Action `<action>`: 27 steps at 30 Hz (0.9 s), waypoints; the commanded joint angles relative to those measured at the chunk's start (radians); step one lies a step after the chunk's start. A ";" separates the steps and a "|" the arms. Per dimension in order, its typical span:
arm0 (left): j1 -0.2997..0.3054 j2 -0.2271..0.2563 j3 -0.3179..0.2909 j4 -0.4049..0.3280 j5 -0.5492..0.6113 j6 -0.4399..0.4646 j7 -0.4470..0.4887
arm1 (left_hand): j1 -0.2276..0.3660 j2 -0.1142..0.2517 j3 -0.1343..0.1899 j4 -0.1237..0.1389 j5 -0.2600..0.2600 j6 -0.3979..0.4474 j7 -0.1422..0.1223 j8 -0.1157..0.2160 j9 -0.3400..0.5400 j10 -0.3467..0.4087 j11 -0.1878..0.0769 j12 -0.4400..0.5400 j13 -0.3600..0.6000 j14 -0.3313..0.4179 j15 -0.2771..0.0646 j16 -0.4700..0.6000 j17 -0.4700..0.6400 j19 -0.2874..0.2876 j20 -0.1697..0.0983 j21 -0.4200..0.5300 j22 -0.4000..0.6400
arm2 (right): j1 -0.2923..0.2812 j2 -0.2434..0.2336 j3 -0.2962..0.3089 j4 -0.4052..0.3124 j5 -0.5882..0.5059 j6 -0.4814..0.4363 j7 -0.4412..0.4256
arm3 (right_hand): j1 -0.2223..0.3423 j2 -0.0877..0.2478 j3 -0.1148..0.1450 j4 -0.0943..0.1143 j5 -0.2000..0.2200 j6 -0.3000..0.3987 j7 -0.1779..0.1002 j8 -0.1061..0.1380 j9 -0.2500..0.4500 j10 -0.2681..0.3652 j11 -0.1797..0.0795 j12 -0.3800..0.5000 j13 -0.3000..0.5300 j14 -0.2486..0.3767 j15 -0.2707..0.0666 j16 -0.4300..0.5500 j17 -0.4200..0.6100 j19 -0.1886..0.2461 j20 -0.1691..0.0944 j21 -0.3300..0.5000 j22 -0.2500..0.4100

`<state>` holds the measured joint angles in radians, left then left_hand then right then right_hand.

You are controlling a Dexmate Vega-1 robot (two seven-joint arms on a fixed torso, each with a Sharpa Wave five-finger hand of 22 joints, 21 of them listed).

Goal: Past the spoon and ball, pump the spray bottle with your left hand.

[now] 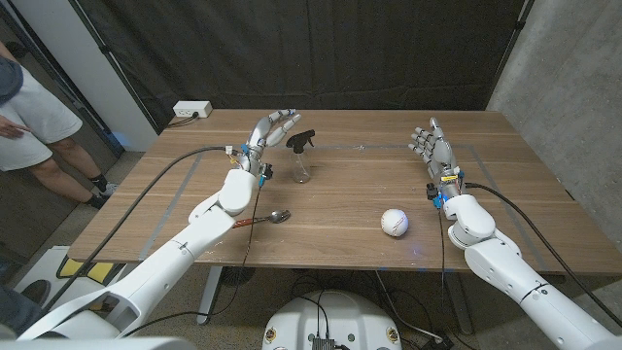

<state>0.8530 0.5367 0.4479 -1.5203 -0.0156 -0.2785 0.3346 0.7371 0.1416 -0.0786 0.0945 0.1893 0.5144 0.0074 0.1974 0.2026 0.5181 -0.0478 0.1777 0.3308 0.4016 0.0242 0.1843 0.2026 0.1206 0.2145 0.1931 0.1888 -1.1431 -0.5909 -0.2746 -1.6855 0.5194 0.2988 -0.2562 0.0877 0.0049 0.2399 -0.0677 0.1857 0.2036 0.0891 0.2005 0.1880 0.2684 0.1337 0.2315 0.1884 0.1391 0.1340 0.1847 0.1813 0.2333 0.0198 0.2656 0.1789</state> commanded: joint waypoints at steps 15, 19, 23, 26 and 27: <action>-0.101 0.007 -0.070 0.160 -0.365 0.050 -0.288 | -0.096 -0.007 -0.027 0.046 -0.001 -0.250 0.058 -0.025 -0.005 -0.172 0.076 0.000 -0.048 -0.131 0.014 -0.008 -0.008 -0.020 -0.051 0.011 0.000 | 0.080 -0.015 -0.008 0.076 0.015 -0.011 0.072 | 0.008 -0.001 -0.002 0.000 0.006 0.004 -0.006 0.000 0.006 -0.004 -0.001 -0.004 0.003 -0.008 -0.011 -0.003 0.004 -0.005 -0.006 -0.006 0.006; -0.105 0.002 -0.066 0.172 -0.389 0.077 -0.300 | -0.112 -0.008 -0.034 0.049 0.001 -0.289 0.066 -0.022 -0.006 -0.212 0.090 0.000 -0.060 -0.167 0.015 -0.008 -0.009 -0.037 -0.054 0.007 0.000 | 0.117 -0.001 -0.022 0.118 0.032 -0.020 0.102 | 0.008 -0.001 -0.003 0.000 0.006 0.004 -0.006 0.001 0.006 -0.003 -0.001 -0.003 0.003 -0.008 -0.011 -0.003 0.004 -0.003 -0.005 -0.007 0.006; -0.113 -0.005 -0.061 0.190 -0.391 0.063 -0.306 | -0.119 -0.009 -0.037 0.049 0.002 -0.302 0.073 -0.019 -0.007 -0.230 0.091 0.001 -0.066 -0.187 0.020 -0.009 -0.010 -0.050 -0.061 0.004 -0.001 | 0.150 0.009 -0.037 0.144 0.030 -0.024 0.120 | 0.008 -0.001 -0.003 0.000 0.006 0.004 -0.005 0.001 0.006 -0.003 -0.001 -0.004 0.003 -0.008 -0.011 -0.002 0.004 -0.003 -0.004 -0.008 0.006; -0.125 -0.017 -0.058 0.212 -0.392 0.047 -0.311 | -0.122 -0.009 -0.038 0.049 0.002 -0.302 0.078 -0.017 -0.007 -0.237 0.091 0.001 -0.069 -0.193 0.022 -0.009 -0.010 -0.055 -0.068 0.003 -0.001 | 0.170 0.014 -0.044 0.159 0.030 -0.030 0.129 | 0.008 -0.001 -0.003 0.000 0.006 0.005 -0.004 0.001 0.006 -0.003 0.000 -0.004 0.003 -0.008 -0.011 -0.002 0.004 -0.003 -0.005 -0.008 0.006; -0.129 -0.021 -0.056 0.219 -0.394 0.044 -0.313 | -0.123 -0.009 -0.038 0.049 0.002 -0.302 0.079 -0.016 -0.007 -0.238 0.090 0.002 -0.070 -0.194 0.022 -0.008 -0.010 -0.058 -0.074 0.002 -0.001 | 0.176 0.016 -0.047 0.163 0.027 -0.031 0.129 | 0.008 -0.001 -0.003 0.000 0.006 0.004 -0.004 0.000 0.006 -0.002 0.000 -0.004 0.003 -0.008 -0.011 -0.002 0.004 -0.003 -0.005 -0.008 0.006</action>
<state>0.7622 0.5404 0.3796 -1.3697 -0.3660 -0.2284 0.0648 0.6231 0.1344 -0.1114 0.1382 0.1893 0.2141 0.0876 0.1735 0.1951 0.2854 0.0453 0.1777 0.2598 0.2138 0.0464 0.1763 0.1905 0.0706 0.1431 0.1970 0.1859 -1.0413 -0.5943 -0.2939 -1.5897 0.5381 0.2825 -0.1736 0.0877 0.0048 0.2400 -0.0676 0.1857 0.2036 0.0892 0.2005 0.1880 0.2683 0.1337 0.2315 0.1884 0.1287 0.1268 0.1847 0.1839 0.2296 0.0162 0.2577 0.1789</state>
